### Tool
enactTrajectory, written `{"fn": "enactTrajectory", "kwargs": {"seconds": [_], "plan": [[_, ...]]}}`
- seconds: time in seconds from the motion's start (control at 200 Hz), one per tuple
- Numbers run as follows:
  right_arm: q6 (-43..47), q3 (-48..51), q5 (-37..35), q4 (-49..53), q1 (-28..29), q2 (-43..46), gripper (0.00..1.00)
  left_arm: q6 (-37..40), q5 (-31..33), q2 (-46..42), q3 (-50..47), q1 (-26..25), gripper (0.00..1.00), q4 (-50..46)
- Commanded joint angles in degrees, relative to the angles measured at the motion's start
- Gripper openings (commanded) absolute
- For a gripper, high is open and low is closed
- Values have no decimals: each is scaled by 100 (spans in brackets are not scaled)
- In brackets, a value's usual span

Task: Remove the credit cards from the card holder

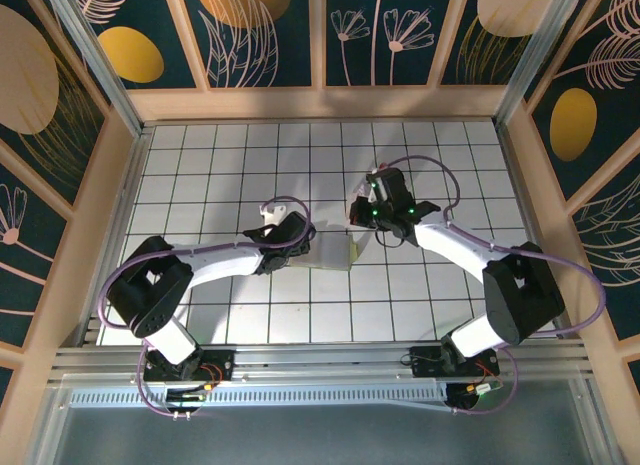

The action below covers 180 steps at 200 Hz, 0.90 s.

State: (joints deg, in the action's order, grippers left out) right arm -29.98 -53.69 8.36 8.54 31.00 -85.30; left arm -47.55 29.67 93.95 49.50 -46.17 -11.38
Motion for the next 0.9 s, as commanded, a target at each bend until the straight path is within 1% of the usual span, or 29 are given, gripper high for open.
{"fn": "enactTrajectory", "kwargs": {"seconds": [0.0, 0.255, 0.475, 0.696, 0.896], "plan": [[274, -214, -195, 254, -216, 119, 0, 105, 123, -187, -104, 81, 99, -62], [454, -338, -177, 147, -523, 100, 0, 87, 2, -530, -331, 355, 99, 281], [898, -561, -210, 86, -789, 17, 0, 88, 66, -1009, -702, 514, 99, 732], [1818, -675, -291, -19, -876, 26, 0, 131, -25, -1651, -1267, 588, 99, 1426], [2756, -893, -202, 68, -905, -56, 0, 351, -184, -2171, -1686, 604, 99, 2029]]}}
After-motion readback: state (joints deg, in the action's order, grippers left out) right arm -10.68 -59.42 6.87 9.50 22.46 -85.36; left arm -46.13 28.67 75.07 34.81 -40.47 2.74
